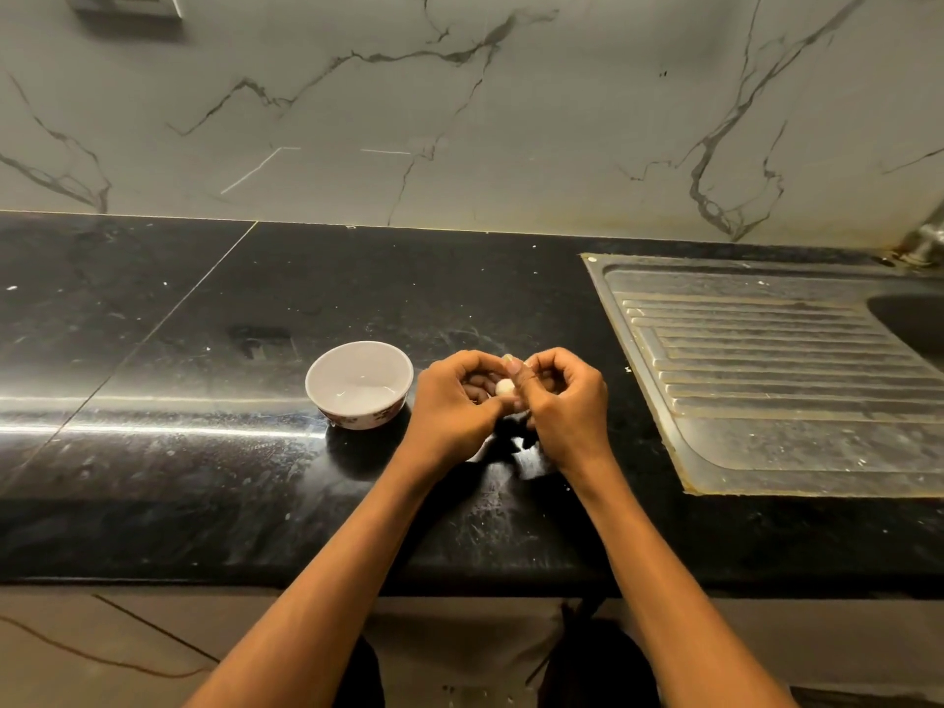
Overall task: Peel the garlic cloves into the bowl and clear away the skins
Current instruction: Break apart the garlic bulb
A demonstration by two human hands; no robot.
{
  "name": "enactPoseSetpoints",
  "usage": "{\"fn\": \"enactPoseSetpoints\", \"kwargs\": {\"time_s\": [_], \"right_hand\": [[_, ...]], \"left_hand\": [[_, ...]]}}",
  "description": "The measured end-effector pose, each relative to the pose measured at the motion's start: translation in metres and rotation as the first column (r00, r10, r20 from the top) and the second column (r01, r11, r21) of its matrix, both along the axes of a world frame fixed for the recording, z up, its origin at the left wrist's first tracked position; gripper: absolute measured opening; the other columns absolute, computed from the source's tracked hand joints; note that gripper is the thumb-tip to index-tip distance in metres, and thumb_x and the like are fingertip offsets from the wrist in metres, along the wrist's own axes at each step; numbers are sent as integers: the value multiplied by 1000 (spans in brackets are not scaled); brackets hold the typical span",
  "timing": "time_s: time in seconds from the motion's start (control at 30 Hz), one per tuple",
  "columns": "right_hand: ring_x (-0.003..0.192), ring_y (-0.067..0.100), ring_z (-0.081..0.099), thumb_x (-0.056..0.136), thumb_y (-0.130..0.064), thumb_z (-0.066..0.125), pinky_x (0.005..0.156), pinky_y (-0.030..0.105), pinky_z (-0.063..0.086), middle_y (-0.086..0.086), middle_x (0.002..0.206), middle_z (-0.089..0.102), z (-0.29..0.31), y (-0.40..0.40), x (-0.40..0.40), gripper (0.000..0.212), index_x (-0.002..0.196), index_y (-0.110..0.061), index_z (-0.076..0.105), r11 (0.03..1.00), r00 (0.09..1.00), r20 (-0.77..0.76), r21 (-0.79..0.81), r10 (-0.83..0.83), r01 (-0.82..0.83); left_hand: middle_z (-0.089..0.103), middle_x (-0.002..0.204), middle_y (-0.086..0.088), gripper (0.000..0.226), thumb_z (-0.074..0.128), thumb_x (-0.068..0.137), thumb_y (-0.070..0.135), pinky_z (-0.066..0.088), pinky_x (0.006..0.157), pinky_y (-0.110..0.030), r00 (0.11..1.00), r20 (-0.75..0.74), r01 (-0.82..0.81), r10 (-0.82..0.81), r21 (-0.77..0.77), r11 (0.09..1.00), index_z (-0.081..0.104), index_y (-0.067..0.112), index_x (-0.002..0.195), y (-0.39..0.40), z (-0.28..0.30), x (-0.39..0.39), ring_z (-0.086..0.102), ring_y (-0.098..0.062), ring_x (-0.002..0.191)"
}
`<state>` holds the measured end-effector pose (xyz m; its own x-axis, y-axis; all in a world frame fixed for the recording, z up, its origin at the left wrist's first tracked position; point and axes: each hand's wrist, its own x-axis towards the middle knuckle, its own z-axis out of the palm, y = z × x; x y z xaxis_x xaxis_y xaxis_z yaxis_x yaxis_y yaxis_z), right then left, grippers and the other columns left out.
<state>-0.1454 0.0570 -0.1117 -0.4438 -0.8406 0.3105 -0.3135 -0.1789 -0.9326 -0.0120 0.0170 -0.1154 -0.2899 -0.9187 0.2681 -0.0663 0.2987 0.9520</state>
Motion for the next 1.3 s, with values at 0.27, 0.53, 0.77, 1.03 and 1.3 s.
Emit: {"fn": "enactPoseSetpoints", "kwargs": {"time_s": [0.27, 0.53, 0.77, 1.03, 1.3], "right_hand": [[52, 14, 47, 98, -45, 65, 52, 34, 38, -4, 53, 49, 2, -1, 9, 54, 56, -18, 43, 993, 935, -351, 91, -43, 80], [46, 5, 40, 102, -23, 63, 51, 30, 34, -11, 44, 46, -4, -5, 1, 58, 47, -19, 49, 999, 983, -183, 43, 29, -22], [41, 9, 38, 99, -27, 56, 49, 28, 32, -8, 42, 45, -4, 0, 2, 56, 43, -22, 47, 988, 989, 32, 44, 147, -149], [31, 10, 28, 106, -7, 49, 37, 18, 25, 1, 39, 33, 4, 2, -1, 58, 49, -9, 39, 963, 908, 345, 38, 239, -268], [46, 17, 47, 100, -28, 66, 45, 31, 40, 2, 52, 53, 2, 1, 0, 45, 60, -11, 56, 994, 992, 91, 61, 89, -95]], "left_hand": [[72, 85, -5, 17, 72, 83, -5, 51, 62, -21, 990, 28, -134, 136, -71, 988, 75, 9, 92, 0, 1, -1, 61, -4, 69], [77, 90, 1, 25, 81, 77, -3, 60, 75, -25, 997, 65, -42, 45, -40, 998, 78, 11, 98, -1, 3, 2, 73, -10, 85], [79, 89, -13, 25, 69, 89, -8, 63, 85, -39, 988, -71, 143, -134, 137, 980, 79, 13, 100, 6, 11, 5, 76, -33, 88], [79, 94, -10, 33, 63, 93, -11, 60, 87, -36, 980, -89, 187, -175, 142, 972, 77, 18, 100, 5, 12, 6, 73, -20, 88], [73, 91, -4, 19, 56, 101, 14, 54, 70, -29, 989, -74, 140, -131, 128, 982, 73, 15, 108, -2, 5, 7, 62, -12, 74]]}}
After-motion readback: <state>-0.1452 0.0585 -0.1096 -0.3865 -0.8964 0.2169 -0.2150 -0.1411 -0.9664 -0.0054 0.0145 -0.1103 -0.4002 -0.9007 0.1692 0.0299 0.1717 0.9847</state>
